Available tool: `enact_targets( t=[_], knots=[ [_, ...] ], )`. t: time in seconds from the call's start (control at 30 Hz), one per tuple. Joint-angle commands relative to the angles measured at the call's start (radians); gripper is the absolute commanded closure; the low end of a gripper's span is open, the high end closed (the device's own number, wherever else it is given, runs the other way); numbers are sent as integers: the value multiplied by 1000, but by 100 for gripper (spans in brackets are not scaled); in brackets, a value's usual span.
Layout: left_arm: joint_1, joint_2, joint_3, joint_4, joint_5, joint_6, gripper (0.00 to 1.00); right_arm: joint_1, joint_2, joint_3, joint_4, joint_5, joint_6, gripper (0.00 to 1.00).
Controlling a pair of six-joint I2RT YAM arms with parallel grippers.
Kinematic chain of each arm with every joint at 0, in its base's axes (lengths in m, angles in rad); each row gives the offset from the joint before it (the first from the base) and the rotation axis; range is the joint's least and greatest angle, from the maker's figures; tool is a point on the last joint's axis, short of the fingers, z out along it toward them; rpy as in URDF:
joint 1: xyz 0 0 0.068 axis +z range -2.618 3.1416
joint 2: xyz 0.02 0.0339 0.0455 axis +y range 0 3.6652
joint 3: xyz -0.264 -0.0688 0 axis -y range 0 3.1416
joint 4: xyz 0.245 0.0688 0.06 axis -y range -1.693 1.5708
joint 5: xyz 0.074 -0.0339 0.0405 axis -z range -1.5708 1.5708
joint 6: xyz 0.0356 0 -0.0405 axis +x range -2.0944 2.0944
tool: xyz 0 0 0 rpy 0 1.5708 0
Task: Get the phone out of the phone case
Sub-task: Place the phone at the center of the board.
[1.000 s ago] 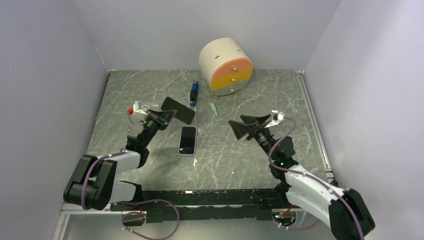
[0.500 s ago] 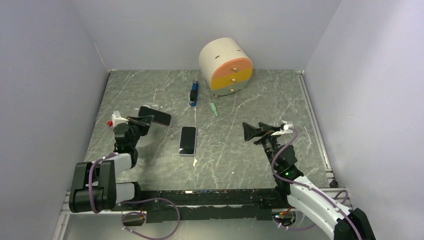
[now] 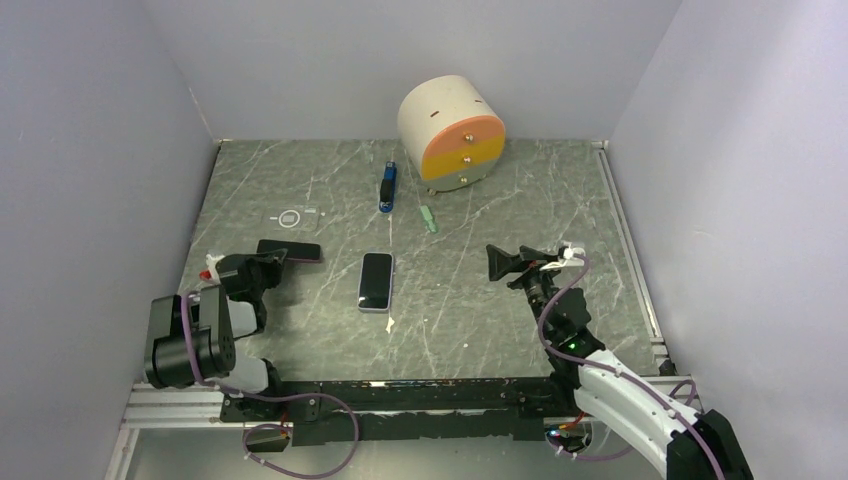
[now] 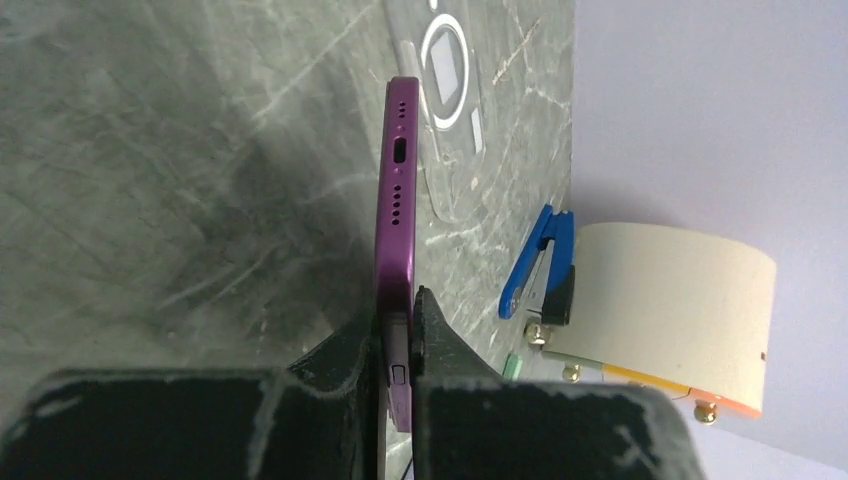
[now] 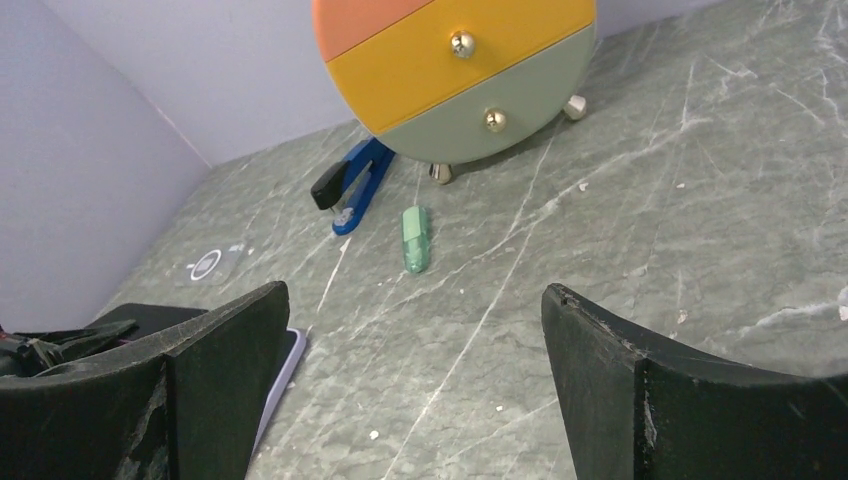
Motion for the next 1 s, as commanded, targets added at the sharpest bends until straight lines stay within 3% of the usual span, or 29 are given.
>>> enact_targets(
  t=[0.0, 0.2, 0.4, 0.57, 0.8, 0.97],
  knots=[
    [33, 72, 5, 151, 6, -52, 91, -1, 10, 5, 37, 1, -18, 1],
    [51, 196, 19, 252, 9, -82, 87, -1, 30, 9, 41, -9, -19, 1],
    [59, 304, 21, 349, 24, -111, 68, -2, 41, 10, 43, -10, -22, 1],
    [70, 319, 26, 337, 23, -110, 58, -2, 60, 14, 51, -19, -22, 1],
    [78, 222, 80, 138, 5, -72, 45, -1, 81, 17, 60, -28, -22, 1],
    [79, 131, 151, -91, -22, -34, 36, -1, 86, 22, 60, -35, -23, 1]
  ],
)
